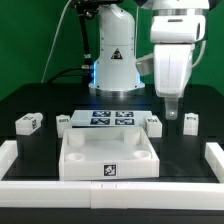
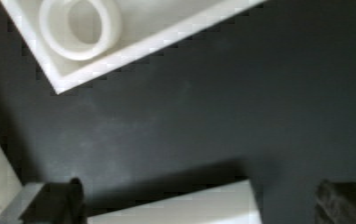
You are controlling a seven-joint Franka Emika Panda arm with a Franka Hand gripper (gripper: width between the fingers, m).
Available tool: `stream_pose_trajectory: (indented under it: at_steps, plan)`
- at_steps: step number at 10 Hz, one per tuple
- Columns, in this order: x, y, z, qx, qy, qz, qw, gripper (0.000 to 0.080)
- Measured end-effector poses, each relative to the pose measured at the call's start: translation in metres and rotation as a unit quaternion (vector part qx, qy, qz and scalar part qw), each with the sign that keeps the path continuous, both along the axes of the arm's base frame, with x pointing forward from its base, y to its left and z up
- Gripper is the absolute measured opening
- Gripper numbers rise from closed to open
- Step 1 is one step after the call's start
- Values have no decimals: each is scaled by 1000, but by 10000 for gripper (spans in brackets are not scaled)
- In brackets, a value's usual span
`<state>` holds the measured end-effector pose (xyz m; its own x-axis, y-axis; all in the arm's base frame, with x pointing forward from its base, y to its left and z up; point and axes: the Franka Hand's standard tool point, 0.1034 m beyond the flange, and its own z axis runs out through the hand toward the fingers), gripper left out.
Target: Assemble one leg
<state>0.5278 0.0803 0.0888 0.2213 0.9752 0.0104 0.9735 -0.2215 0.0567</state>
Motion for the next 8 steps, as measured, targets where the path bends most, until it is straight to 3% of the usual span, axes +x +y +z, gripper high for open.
stream_pose_trajectory:
  at_steps: [1, 6, 8]
  plan:
    - [-3, -9, -3, -13, 6, 19, 1000, 650]
    - [-3, -11, -4, -14, 6, 22, 1000, 650]
    - [-19, -33, -13, -22, 16, 111, 994, 650]
